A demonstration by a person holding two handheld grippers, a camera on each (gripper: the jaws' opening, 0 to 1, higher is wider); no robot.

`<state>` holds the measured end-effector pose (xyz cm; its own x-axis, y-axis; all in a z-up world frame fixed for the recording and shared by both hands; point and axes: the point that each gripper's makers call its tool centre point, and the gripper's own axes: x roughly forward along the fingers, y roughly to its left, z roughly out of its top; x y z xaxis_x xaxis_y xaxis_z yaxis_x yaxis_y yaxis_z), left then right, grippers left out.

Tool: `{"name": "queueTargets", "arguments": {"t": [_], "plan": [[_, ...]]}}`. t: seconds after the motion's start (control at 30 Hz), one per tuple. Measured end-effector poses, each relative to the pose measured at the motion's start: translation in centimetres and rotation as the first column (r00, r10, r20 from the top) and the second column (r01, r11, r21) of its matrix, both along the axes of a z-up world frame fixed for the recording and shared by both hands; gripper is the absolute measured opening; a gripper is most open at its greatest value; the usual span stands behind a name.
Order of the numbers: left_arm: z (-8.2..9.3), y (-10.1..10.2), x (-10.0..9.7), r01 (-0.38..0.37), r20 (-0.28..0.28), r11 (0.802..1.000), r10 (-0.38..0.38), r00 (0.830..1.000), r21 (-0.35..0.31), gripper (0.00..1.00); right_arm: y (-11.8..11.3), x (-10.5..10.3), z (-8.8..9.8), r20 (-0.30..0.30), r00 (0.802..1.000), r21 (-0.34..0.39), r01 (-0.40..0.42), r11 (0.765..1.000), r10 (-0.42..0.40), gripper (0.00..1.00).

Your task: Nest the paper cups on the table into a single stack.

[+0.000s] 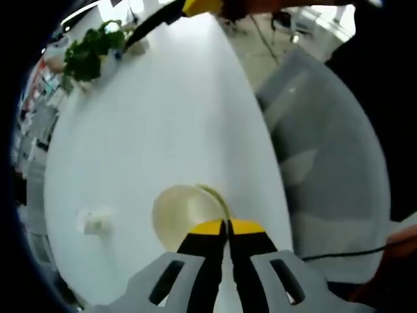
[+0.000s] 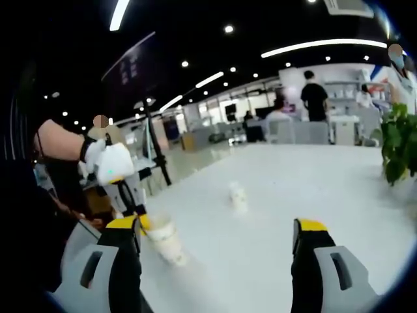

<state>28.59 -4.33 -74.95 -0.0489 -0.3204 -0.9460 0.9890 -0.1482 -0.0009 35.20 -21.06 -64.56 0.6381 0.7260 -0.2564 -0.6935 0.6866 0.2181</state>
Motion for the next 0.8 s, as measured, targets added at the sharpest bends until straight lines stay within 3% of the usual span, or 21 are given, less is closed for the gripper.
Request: {"name": "queueTargets", "arguments": {"t": [0.4,0.8], "plan": [[-0.5,-0.3,-0.2,-0.010,-0.051,1.000,0.011,0.999,0.011,0.01,-0.3,-0.2,-0.4,-0.008,1.000,0.001,0.007,1.000,-0.007,0.95],[-0.1,0.9,-0.4,-0.012,-0.075,1.000,0.014,0.997,0.025,0.05,-0.7,-0.2,-0.2,-0.008,1.000,0.015,0.020,1.000,-0.020,0.94]]}}
